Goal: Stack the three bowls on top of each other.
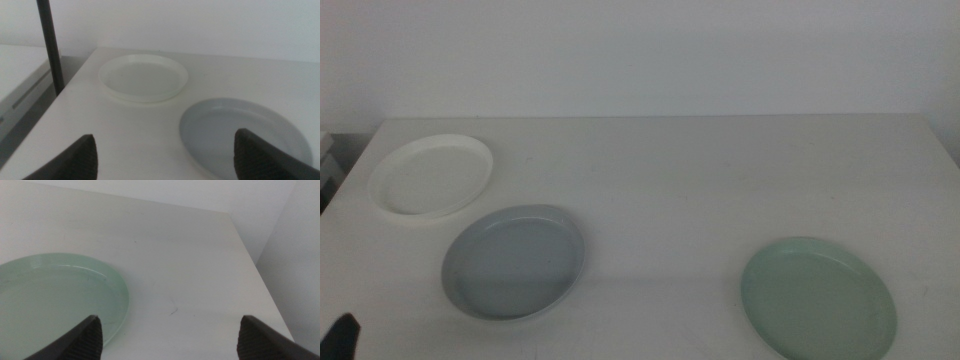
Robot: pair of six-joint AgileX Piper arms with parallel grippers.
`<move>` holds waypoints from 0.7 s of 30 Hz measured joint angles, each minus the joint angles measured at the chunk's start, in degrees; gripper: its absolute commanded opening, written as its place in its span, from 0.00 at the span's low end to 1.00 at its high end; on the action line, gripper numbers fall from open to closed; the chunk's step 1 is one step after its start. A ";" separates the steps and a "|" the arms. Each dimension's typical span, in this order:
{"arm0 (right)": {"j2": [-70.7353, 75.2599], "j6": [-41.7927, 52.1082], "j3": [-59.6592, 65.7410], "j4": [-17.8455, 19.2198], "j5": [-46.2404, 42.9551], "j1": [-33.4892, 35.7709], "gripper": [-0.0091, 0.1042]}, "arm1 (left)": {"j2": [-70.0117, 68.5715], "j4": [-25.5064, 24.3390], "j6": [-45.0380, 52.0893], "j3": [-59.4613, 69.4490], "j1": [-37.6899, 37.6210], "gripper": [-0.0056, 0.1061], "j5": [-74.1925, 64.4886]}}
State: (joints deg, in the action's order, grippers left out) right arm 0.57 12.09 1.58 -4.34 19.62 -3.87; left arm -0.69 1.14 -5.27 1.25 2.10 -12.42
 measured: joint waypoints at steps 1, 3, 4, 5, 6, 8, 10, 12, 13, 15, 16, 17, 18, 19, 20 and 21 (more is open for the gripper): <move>0.00 0.00 0.00 0.00 0.00 0.00 0.91 | 0.49 0.00 0.00 -0.93 0.00 0.99 -0.18; 0.00 0.00 0.00 0.00 0.00 0.00 0.91 | 2.57 0.00 0.00 -3.70 0.00 0.99 -0.64; 0.00 0.00 0.00 0.00 0.00 0.00 0.91 | 5.26 0.00 0.00 -7.89 0.00 0.99 -2.40; 0.00 0.00 0.00 0.00 0.00 0.00 0.91 | 6.97 0.00 0.05 -10.21 0.00 0.99 -3.77; 0.00 0.00 0.00 0.00 0.00 0.00 0.91 | 8.78 0.00 0.05 -12.62 0.00 0.99 -5.46; 0.00 0.00 0.00 0.00 0.00 0.00 0.91 | 12.22 0.00 0.11 -16.91 0.00 0.99 -8.68; 0.00 0.00 0.00 0.00 0.00 0.00 0.91 | 16.18 0.00 0.21 -21.06 0.00 0.99 -11.73; 0.00 0.00 0.00 0.00 0.00 0.00 0.91 | 20.19 0.00 0.28 -25.47 0.00 0.99 -14.79; 0.00 0.00 0.00 0.00 0.00 0.00 0.91 | 21.78 0.00 0.31 -27.65 0.00 0.99 -16.29; 0.00 0.00 0.00 0.00 0.00 0.00 0.91 | 25.75 0.00 0.39 -31.88 0.00 0.99 -19.42; 0.00 0.00 0.00 0.00 0.00 0.00 0.91 | 27.31 0.00 0.44 -33.54 0.00 0.99 -20.77; 0.00 0.00 0.00 0.00 0.00 0.00 0.91 | 31.18 0.00 0.58 -37.65 0.00 0.99 -24.24; 0.00 0.00 0.00 0.00 0.00 0.00 0.91 | 33.08 0.00 0.63 -39.23 0.00 0.99 -25.70; 0.00 0.00 0.00 0.00 0.00 0.00 0.91 | 34.96 0.00 0.63 -41.18 0.00 0.99 -27.55; 0.00 0.00 0.00 0.00 0.00 0.00 0.91 | 36.78 0.00 0.63 -43.05 0.00 0.99 -29.43; 0.00 0.00 0.00 0.00 0.00 0.00 0.91 | 38.21 0.00 0.63 -44.48 0.00 0.99 -30.99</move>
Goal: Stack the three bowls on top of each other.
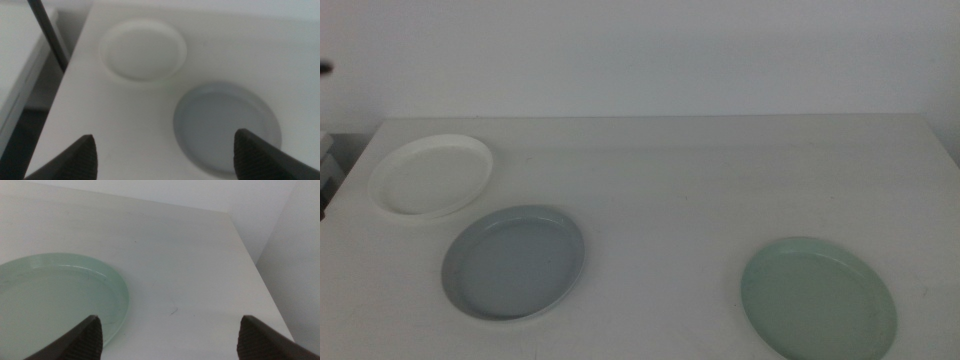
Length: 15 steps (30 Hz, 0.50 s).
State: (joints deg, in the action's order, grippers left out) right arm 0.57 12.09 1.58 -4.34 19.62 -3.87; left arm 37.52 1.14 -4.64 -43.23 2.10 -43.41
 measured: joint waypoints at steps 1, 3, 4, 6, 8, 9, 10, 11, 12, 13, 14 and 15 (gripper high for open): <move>0.00 0.00 0.00 0.00 0.00 0.00 0.91 | 1.73 0.00 0.00 -2.02 0.00 0.99 -1.85; 0.00 0.03 0.00 0.00 0.00 0.00 0.91 | 4.58 0.00 0.00 -4.55 0.00 0.99 -5.34; 0.00 0.03 0.00 0.00 0.00 0.00 0.91 | 5.99 0.00 0.00 -5.65 0.00 0.99 -6.77; 0.00 0.03 0.00 0.00 0.00 0.00 0.91 | 8.06 0.28 0.00 -6.90 0.00 0.99 -8.43; 0.00 0.03 0.00 0.00 0.00 0.00 0.91 | 9.87 0.66 0.00 -7.16 0.00 0.99 -8.85; 0.00 0.03 0.00 0.00 0.00 0.00 0.91 | 10.69 0.66 0.00 -7.16 0.00 0.99 -8.97; 0.00 0.03 0.00 0.00 0.00 0.00 0.91 | 11.46 0.66 0.00 -7.23 0.00 0.99 -9.07; 0.00 0.03 0.00 0.00 0.00 0.00 0.91 | 12.20 0.66 0.00 -7.28 0.00 0.99 -9.07; 0.00 0.03 0.00 0.00 0.00 0.00 0.91 | 12.77 0.66 0.00 -7.30 0.00 0.99 -8.99; 0.00 0.03 0.00 0.00 0.00 0.00 0.91 | 13.49 0.66 0.00 -7.30 0.00 0.99 -8.76; 0.00 0.03 0.00 0.00 0.00 0.00 0.91 | 14.22 0.66 0.00 -7.30 0.00 0.99 -8.53; 0.00 0.03 0.00 0.00 0.00 0.00 0.91 | 14.80 0.66 0.00 -7.30 0.00 0.99 -8.41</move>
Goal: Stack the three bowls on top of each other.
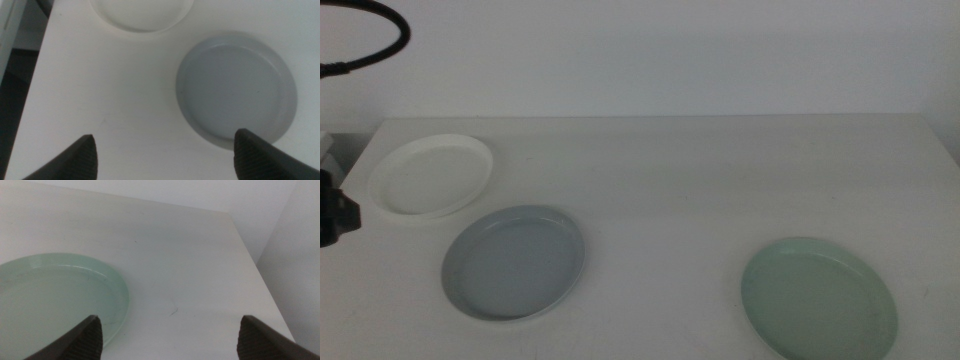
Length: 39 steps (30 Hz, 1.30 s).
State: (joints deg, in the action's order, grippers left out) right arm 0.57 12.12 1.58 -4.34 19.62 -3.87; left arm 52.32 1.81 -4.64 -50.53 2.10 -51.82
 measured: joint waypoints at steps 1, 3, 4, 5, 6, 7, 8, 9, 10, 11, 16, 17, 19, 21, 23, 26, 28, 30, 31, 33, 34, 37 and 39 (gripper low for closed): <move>0.00 0.00 0.00 0.00 0.00 0.00 0.91 | 0.75 0.00 0.00 -0.04 0.00 0.99 0.06; 0.00 0.00 0.00 0.00 0.00 0.00 0.91 | 2.44 0.00 0.00 -0.04 0.00 0.99 0.25; 0.00 0.00 0.00 0.00 0.00 0.00 0.91 | 3.40 0.00 0.00 -0.04 0.00 0.99 0.46; 0.00 0.00 0.00 0.00 0.00 0.00 0.91 | 4.41 0.00 -0.28 -0.04 0.00 0.99 0.74; 0.00 0.00 0.00 0.00 0.00 0.00 0.91 | 5.23 0.00 -0.53 -0.11 0.00 0.99 0.88; 0.00 0.00 0.00 0.00 0.00 0.00 0.91 | 6.26 0.00 -0.74 -0.11 0.00 0.99 1.04; 0.00 0.00 0.00 0.00 0.00 0.00 0.91 | 7.29 0.00 -0.82 -0.11 0.00 0.99 1.04; 0.00 0.00 0.00 0.00 0.00 0.00 0.91 | 8.12 0.11 -0.87 -0.11 0.00 0.99 1.04; 0.00 0.00 0.00 0.00 0.00 0.00 0.91 | 9.22 0.34 -0.87 -0.11 0.00 0.99 1.04; 0.00 0.00 0.00 0.00 0.00 0.00 0.91 | 10.35 0.49 -0.93 -0.11 0.00 0.99 1.04; 0.00 0.00 0.00 0.00 0.00 0.00 0.91 | 16.44 1.24 -1.03 -0.11 0.00 0.99 1.29; 0.00 0.00 0.00 0.00 0.00 0.00 0.91 | 17.85 1.36 -1.03 -0.11 0.00 0.99 1.52; 0.00 0.00 0.00 0.00 0.00 0.00 0.91 | 20.43 1.71 -0.97 -0.11 0.00 0.99 2.36; 0.00 0.00 0.00 0.00 0.00 0.00 0.91 | 22.98 2.39 -0.49 -0.11 0.00 0.99 3.52; 0.00 0.00 0.00 0.00 0.00 0.00 0.91 | 25.69 3.30 0.86 -0.11 0.00 0.99 4.76; 0.00 0.00 0.00 0.00 0.00 0.00 0.91 | 29.46 5.24 3.17 -0.18 0.00 0.99 6.88; 0.00 0.00 0.00 0.00 0.00 0.00 0.91 | 31.60 6.47 4.64 -0.18 0.00 0.99 8.26; 0.00 0.00 0.00 0.00 0.00 0.00 0.91 | 33.82 7.67 5.52 -0.18 0.00 0.99 9.60; 0.00 0.00 0.00 0.00 0.00 0.00 0.91 | 34.66 8.14 5.76 -0.18 0.00 0.99 9.95; 0.00 0.00 0.00 0.00 0.00 0.00 0.91 | 36.68 9.11 6.95 -0.18 0.00 0.99 11.40; 0.00 0.00 0.00 0.00 0.00 0.00 0.91 | 37.65 9.48 7.26 -0.20 0.00 0.99 11.89; 0.00 0.00 0.00 0.00 0.00 0.00 0.91 | 40.17 10.24 8.30 -0.20 0.00 0.99 13.86; 0.00 0.00 0.00 0.00 0.00 0.00 0.91 | 41.77 10.54 8.49 -0.25 0.00 0.99 15.10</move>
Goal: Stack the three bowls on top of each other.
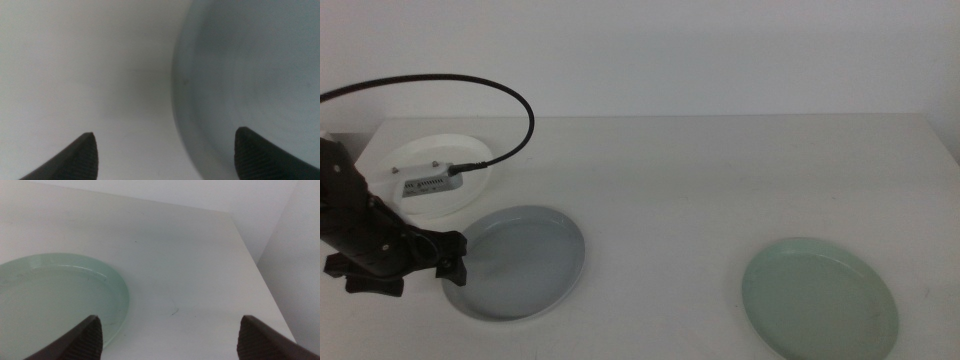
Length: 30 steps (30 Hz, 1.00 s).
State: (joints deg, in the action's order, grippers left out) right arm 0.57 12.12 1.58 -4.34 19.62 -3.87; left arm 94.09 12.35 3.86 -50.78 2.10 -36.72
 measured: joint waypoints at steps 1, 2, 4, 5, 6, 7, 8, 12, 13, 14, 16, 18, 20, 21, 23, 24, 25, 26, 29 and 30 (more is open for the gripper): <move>0.00 0.00 0.00 0.00 0.00 0.00 0.91 | 0.59 0.07 0.13 0.00 0.00 0.99 0.47; 0.00 0.00 0.00 0.00 0.00 0.00 0.91 | 1.31 0.19 0.19 0.00 0.00 0.99 1.08; 0.00 0.00 0.00 0.00 0.00 0.00 0.91 | 2.57 0.27 0.74 -0.02 0.00 0.99 1.86; 0.00 0.00 0.00 0.00 0.00 0.00 0.91 | 3.12 0.33 1.06 -0.02 0.00 0.99 2.05; 0.00 0.00 0.00 0.00 0.00 0.00 0.91 | 3.60 0.40 1.32 -0.02 0.00 0.99 2.32; 0.00 0.00 0.00 0.00 0.00 0.00 0.91 | 3.96 0.45 1.65 -0.02 0.00 0.99 2.51; 0.00 0.00 0.00 0.00 0.00 0.00 0.91 | 4.39 0.45 1.75 -0.02 0.00 0.99 2.77; 0.00 0.00 0.00 0.00 0.00 0.00 0.91 | 5.05 0.45 2.23 -0.45 0.00 0.87 3.15; 0.00 0.00 0.00 0.00 0.00 0.00 0.91 | 5.05 0.45 2.28 -0.52 0.00 0.82 3.33; 0.00 0.00 0.00 0.00 0.00 0.00 0.91 | 5.10 0.45 2.28 -0.52 0.00 0.76 3.46; 0.00 0.05 0.00 0.00 0.00 0.00 0.91 | 5.16 0.51 2.34 -0.52 0.00 0.64 3.79; 0.00 0.04 0.00 0.00 0.00 0.00 0.91 | 5.22 1.31 2.38 -0.52 0.00 0.50 4.03; 0.00 0.04 0.00 0.00 0.00 0.00 0.91 | 5.27 2.31 2.38 -0.52 0.00 0.38 4.17; 0.00 0.04 0.00 0.00 0.00 0.00 0.91 | 5.33 2.76 2.38 -0.52 0.00 0.32 4.17; 0.00 0.04 0.00 0.00 0.00 0.00 0.91 | 5.44 3.41 2.38 -0.52 0.00 0.21 4.17; 0.00 0.04 0.00 0.00 0.00 0.00 0.91 | 5.45 3.93 2.38 -0.52 0.00 0.16 4.17; 0.00 0.04 0.00 0.00 0.00 0.00 0.91 | 5.51 4.39 2.33 -0.52 0.00 0.11 4.12; 0.00 0.04 0.00 0.00 0.00 0.00 0.91 | 5.51 4.89 2.33 -0.52 0.00 0.07 4.07; 0.00 0.04 0.00 0.00 0.00 0.00 0.91 | 5.35 6.24 2.08 -0.52 0.00 0.05 3.97; 0.00 0.04 0.00 0.00 0.00 0.00 0.91 | 4.97 6.31 2.08 -0.52 0.00 0.05 3.77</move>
State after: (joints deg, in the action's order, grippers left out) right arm 0.57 12.16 1.58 -4.34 19.62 -3.87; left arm 99.06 18.65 5.93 -51.30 2.10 -32.95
